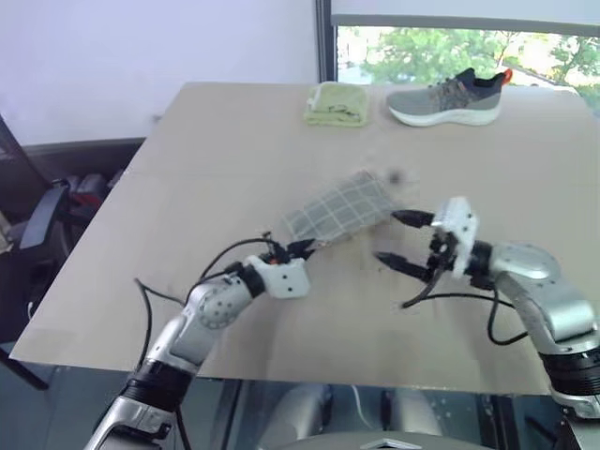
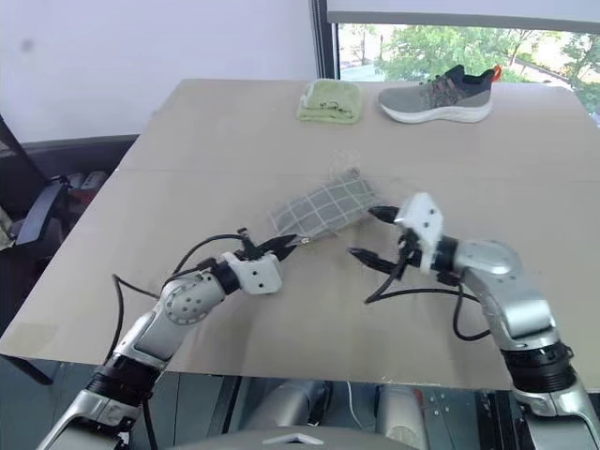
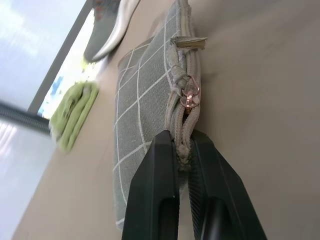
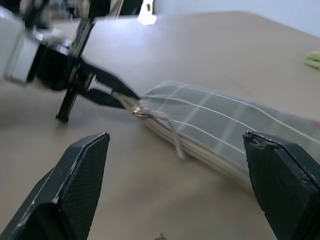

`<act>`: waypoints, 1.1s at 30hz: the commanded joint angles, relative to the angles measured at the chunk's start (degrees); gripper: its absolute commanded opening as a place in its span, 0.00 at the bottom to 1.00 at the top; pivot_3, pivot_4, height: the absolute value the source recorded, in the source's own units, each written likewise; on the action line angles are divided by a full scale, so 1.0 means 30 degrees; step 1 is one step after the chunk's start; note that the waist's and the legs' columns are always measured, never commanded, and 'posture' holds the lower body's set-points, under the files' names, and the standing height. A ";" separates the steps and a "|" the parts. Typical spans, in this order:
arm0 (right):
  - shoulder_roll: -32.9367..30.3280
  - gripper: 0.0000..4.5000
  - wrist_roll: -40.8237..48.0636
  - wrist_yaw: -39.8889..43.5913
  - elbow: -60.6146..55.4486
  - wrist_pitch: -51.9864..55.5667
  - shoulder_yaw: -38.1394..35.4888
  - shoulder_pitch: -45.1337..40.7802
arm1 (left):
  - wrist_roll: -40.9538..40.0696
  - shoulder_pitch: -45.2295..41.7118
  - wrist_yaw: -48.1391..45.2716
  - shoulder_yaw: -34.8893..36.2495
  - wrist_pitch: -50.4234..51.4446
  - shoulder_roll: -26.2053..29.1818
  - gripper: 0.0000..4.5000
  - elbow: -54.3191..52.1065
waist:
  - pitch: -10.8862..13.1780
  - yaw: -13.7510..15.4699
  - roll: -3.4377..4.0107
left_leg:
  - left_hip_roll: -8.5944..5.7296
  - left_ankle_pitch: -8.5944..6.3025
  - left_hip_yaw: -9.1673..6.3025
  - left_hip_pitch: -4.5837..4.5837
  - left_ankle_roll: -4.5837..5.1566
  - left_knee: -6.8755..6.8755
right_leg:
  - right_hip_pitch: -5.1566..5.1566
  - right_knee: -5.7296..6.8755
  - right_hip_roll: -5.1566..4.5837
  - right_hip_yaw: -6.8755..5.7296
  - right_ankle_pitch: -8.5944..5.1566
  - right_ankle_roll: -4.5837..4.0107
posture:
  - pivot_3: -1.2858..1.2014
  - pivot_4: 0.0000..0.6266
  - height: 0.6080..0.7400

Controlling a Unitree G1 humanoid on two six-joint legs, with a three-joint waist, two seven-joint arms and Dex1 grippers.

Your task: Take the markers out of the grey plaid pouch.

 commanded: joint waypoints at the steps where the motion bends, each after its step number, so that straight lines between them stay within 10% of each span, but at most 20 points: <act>1: 0.0360 0.97 -0.0997 0.0284 0.0335 -0.1378 0.1004 -0.0505 | 0.0207 -0.0068 -0.0230 -0.0641 -0.0937 -0.0073 0.02 -0.0653 | 0.0018 -0.0019 -0.0030 | 0.0002 0.0000 -0.0001 0.0000 0.0000 -0.0001 | -0.0001 0.0000 0.0003 0.0000 0.0000 0.0000 | 0.52 0.24 1.00; 7: 0.1029 0.97 -0.2076 0.0225 0.1757 -0.2021 0.1872 -0.1383 | 0.0177 -0.0074 -0.0487 -0.0896 -0.1596 0.0018 0.02 -0.1017 | 0.0046 -0.0075 -0.0067 | 0.0003 0.0000 -0.0001 0.0024 -0.0001 0.0000 | 0.0000 0.0058 0.0014 0.0001 0.0001 -0.0001 | 0.52 0.24 1.00; 10: 0.1075 0.80 -0.2104 0.0347 0.1954 -0.2064 0.1832 -0.1472 | -0.0006 -0.0066 -0.0521 -0.0812 -0.1802 0.0105 0.00 -0.1068 | 0.0052 -0.0114 -0.0076 | 0.0003 0.0001 -0.0005 0.0030 -0.0002 0.0000 | -0.0001 0.0065 0.0022 -0.0001 0.0001 -0.0002 | 0.52 0.24 1.00; 18: 0.0571 0.01 -0.2896 0.0552 0.2109 -0.2579 0.1910 -0.1125 | -0.0676 -0.0090 -0.0568 -0.0487 -0.1633 -0.0027 0.00 -0.0999 | 0.0056 -0.0417 -0.0082 | 0.0001 0.0001 -0.0005 0.0023 -0.0002 0.0000 | -0.0001 0.0056 0.0018 0.0001 0.0001 -0.0001 | 0.52 0.24 1.00; 29: 0.0312 0.01 -0.3009 0.0392 0.2622 -0.3122 0.1405 -0.1025 | -0.1035 -0.0157 -0.0608 -0.0351 -0.1759 -0.0093 0.00 -0.0956 | 0.0062 -0.0468 -0.0092 | 0.0005 0.0002 -0.0003 0.0030 -0.0002 0.0004 | -0.0002 0.0072 0.0022 0.0004 0.0001 -0.0001 | 0.52 0.24 1.00; 33: 0.0353 0.31 -0.2902 0.0155 0.2611 -0.3355 0.1029 -0.1329 | -0.1078 -0.0113 -0.0638 -0.0381 -0.1865 -0.0032 0.00 -0.0963 | 0.0064 -0.0462 -0.0094 | 0.0005 0.0002 -0.0003 0.0029 -0.0002 0.0004 | -0.0002 0.0072 0.0022 0.0003 0.0001 -0.0002 | 0.52 0.24 1.00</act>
